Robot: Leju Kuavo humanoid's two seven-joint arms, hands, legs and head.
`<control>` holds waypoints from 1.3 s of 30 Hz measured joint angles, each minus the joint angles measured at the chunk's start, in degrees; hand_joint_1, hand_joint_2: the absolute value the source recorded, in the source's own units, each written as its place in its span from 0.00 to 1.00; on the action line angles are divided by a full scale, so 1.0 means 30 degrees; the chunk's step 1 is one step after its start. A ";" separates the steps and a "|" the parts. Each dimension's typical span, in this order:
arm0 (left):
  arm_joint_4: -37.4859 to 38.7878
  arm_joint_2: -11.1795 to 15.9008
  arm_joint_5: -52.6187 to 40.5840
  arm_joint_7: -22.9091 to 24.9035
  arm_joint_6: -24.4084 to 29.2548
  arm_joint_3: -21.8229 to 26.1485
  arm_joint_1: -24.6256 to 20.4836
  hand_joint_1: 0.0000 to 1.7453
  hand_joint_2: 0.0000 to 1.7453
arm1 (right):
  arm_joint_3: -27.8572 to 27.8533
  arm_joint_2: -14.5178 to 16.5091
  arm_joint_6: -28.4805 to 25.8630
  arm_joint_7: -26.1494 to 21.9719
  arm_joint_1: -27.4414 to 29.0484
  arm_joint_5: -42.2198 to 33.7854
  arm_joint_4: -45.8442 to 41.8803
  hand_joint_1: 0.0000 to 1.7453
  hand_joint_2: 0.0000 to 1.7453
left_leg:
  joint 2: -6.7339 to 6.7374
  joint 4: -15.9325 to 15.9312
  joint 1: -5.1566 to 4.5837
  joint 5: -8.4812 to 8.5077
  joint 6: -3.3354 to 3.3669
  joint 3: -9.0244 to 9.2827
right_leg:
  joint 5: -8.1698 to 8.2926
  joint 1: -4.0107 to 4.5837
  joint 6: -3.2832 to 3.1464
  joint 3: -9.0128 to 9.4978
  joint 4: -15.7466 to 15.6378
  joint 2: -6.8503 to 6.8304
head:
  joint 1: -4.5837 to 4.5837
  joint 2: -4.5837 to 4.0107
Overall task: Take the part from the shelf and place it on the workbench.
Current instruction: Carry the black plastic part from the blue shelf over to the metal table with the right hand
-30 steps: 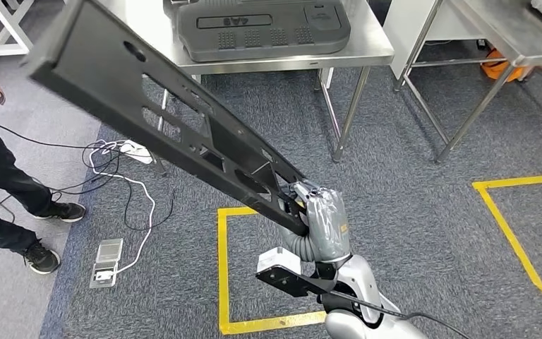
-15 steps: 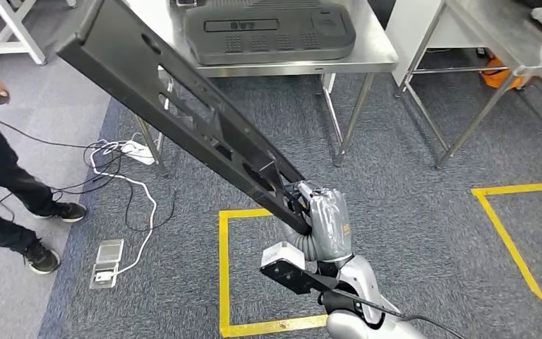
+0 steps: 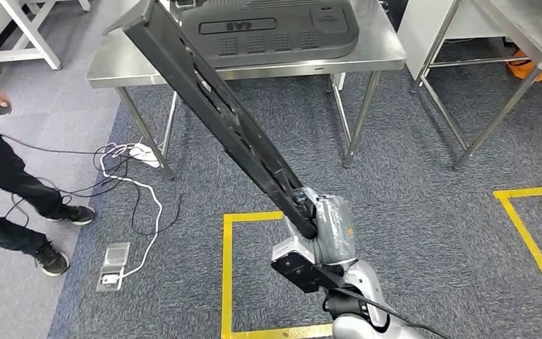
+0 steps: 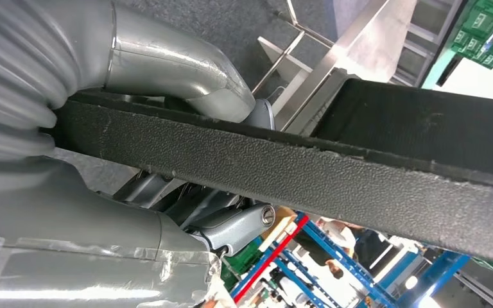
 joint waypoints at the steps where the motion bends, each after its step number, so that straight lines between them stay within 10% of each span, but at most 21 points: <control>1: 0.0000 0.0000 0.0000 0.0022 0.0015 0.0000 -0.0001 0.00 1.00 | 0.0000 -0.0004 0.0000 0.0002 0.0044 0.0051 0.0002 1.00 1.00 | 0.0018 0.1358 -0.0021 -0.0393 0.0007 -0.0821 | -0.0122 0.0070 -0.0067 0.0133 0.0000 -0.0030 | -0.0035 0.0000; 4: 0.0002 -0.0002 0.0000 0.0091 0.0077 -0.0002 0.0038 0.00 1.00 | 0.0000 -0.0007 -0.0002 -0.0109 0.0287 0.0147 0.0002 1.00 1.00 | 0.0018 0.2532 -0.0247 0.0299 0.0354 -0.2165 | -0.0622 0.0356 -0.0228 0.0771 -0.0007 -0.0051 | -0.0049 0.0000; 7: 0.0000 0.0023 0.0000 0.0170 0.0146 -0.0007 0.0030 0.00 1.00 | -0.0007 -0.0004 -0.0013 -0.0286 0.0436 0.0228 -0.0007 1.00 1.00 | 0.0047 -0.0654 -0.0674 0.2694 0.1247 -0.1203 | -0.1244 0.0618 -0.0306 0.1671 -0.0148 -0.0053 | 0.0028 0.0000; 11: 0.0002 0.0049 -0.0009 0.0219 0.0244 -0.0015 0.0000 0.00 1.00 | -0.0069 0.0104 -0.0055 -0.0490 0.0706 0.0220 -0.0113 1.00 1.00 | 0.0105 -0.2646 -0.1036 0.2566 0.1882 -0.0124 | -0.1281 0.0386 0.0014 0.2132 -0.0341 -0.0118 | 0.0000 0.0000; 14: 0.0002 0.0056 -0.0004 0.0230 0.0268 -0.0015 -0.0020 0.00 1.00 | -0.0211 0.0155 -0.0075 -0.0796 0.0786 0.0165 -0.0193 1.00 1.00 | 0.0061 -0.3621 -0.0765 0.2368 0.1830 0.0871 | -0.1309 0.0390 0.0256 0.1509 0.1208 -0.0060 | -0.0040 0.0000; 18: 0.0006 0.0058 -0.0005 0.0253 0.0264 -0.0016 -0.0028 0.00 1.00 | -0.0642 0.0348 -0.0082 -0.1755 0.1138 -0.0228 -0.0226 1.00 1.00 | -0.0005 -0.3802 -0.0381 0.1797 0.1520 0.1661 | -0.2703 0.0064 0.0815 -0.1368 0.4600 -0.0002 | 0.0040 0.0000; 22: 0.0007 0.0055 -0.0002 0.0316 0.0314 -0.0022 0.0055 0.00 1.00 | -0.1413 0.0744 -0.0082 -0.3535 0.1512 -0.0783 -0.0220 1.00 1.00 | -0.0027 -0.3565 0.0067 0.0815 0.0872 0.2695 | -0.0062 -0.0324 0.1399 -0.1434 0.1470 -0.0037 | 0.0148 0.0000; 28: 0.0009 0.0058 0.0000 0.0239 0.0470 -0.0020 0.0036 0.00 1.00 | -0.1942 0.1115 -0.0082 -0.3137 0.1584 -0.1606 -0.0206 1.00 1.00 | 0.0019 -0.2702 0.0071 0.0010 0.0049 0.3023 | 0.0426 -0.0295 0.0289 -0.0993 0.0465 -0.0019 | 0.0166 0.0000; 33: 0.0009 0.0058 -0.0002 0.0186 0.0510 -0.0022 0.0076 0.00 1.00 | -0.2011 0.1166 -0.0082 -0.2166 0.1455 -0.0457 -0.0211 1.00 1.00 | 0.0037 0.2265 0.0030 -0.1820 -0.0061 -0.0241 | -0.0062 -0.0160 -0.0037 -0.0338 0.0339 -0.0037 | -0.0012 0.0000; 39: 0.0009 0.0067 0.0000 0.0191 0.0519 -0.0022 0.0172 0.00 1.00 | -0.2074 0.1180 -0.0084 -0.2029 0.1461 -0.0394 -0.0211 1.00 1.00 | 0.0055 -0.1743 -0.0521 0.1464 0.0860 -0.0273 | -0.0989 0.0023 0.0051 0.0874 0.0245 0.0025 | -0.0042 0.0000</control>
